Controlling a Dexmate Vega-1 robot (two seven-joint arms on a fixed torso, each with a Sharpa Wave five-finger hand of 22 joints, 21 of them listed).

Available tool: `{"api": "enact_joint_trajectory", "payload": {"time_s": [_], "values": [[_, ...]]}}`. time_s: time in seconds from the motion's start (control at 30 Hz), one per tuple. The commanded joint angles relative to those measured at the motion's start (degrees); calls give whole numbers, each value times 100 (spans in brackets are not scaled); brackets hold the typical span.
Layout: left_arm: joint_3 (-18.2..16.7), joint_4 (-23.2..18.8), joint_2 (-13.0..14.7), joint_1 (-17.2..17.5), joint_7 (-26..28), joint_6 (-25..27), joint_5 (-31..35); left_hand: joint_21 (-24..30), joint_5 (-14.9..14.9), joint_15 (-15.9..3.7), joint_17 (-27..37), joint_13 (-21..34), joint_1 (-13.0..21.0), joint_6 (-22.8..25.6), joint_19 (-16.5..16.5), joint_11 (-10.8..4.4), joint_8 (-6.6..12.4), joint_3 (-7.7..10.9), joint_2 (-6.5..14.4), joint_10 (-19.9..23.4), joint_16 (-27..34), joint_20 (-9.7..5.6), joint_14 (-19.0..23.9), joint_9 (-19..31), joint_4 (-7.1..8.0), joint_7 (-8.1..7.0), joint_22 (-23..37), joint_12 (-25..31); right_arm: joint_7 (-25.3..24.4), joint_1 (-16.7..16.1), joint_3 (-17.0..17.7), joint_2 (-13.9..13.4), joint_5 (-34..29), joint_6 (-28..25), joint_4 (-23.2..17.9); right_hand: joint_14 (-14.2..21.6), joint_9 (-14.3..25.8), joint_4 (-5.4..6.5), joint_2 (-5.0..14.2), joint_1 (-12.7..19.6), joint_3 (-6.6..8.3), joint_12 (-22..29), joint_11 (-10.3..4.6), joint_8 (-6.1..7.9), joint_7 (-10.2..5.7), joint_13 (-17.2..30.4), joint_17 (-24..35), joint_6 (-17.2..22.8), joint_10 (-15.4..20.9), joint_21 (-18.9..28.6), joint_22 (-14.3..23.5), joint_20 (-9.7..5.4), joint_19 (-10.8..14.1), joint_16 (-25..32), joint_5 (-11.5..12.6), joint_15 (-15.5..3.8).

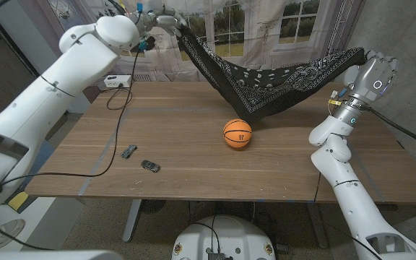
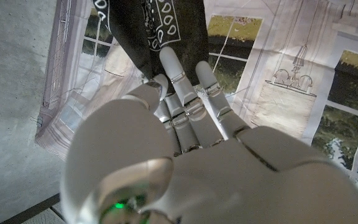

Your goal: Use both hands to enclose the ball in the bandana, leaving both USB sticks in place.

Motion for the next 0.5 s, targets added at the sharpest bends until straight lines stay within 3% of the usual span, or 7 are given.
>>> {"api": "enact_joint_trajectory", "payload": {"time_s": [0.03,0.3,0.5], "values": [[-432,-539,584,893,-119,-229,-601,60,3,-98,15,1507,18,62,37,-274,-35,55,54,326,38,7,70,1,13,-1,5,316,109,-697,-726,-1014,678,-830,-945,61,-7,-208,145,190,266,-11,-9,50,-77,-17,-3,160,118,50,-13,18,-28,27,-14,-493],[-672,-659,827,1302,-74,-317,-896,56,-3,-94,7,1519,7,66,2,-278,-51,62,52,312,14,8,37,-20,15,1,3,320,63,-963,-878,-1255,935,-1120,-1318,58,-37,-234,128,195,292,-34,7,52,-60,-92,-40,186,169,88,-29,23,-32,-2,-45,-500],[-843,-823,1104,1430,-214,-210,-1156,63,-7,-96,11,1541,6,80,4,-290,-59,71,57,303,13,6,39,-35,12,-3,3,332,266,-1201,-958,-1496,1026,-1325,-1691,117,-99,-294,80,212,336,-23,116,62,16,-191,-53,284,341,143,-52,54,-22,-16,-110,-492]]}}
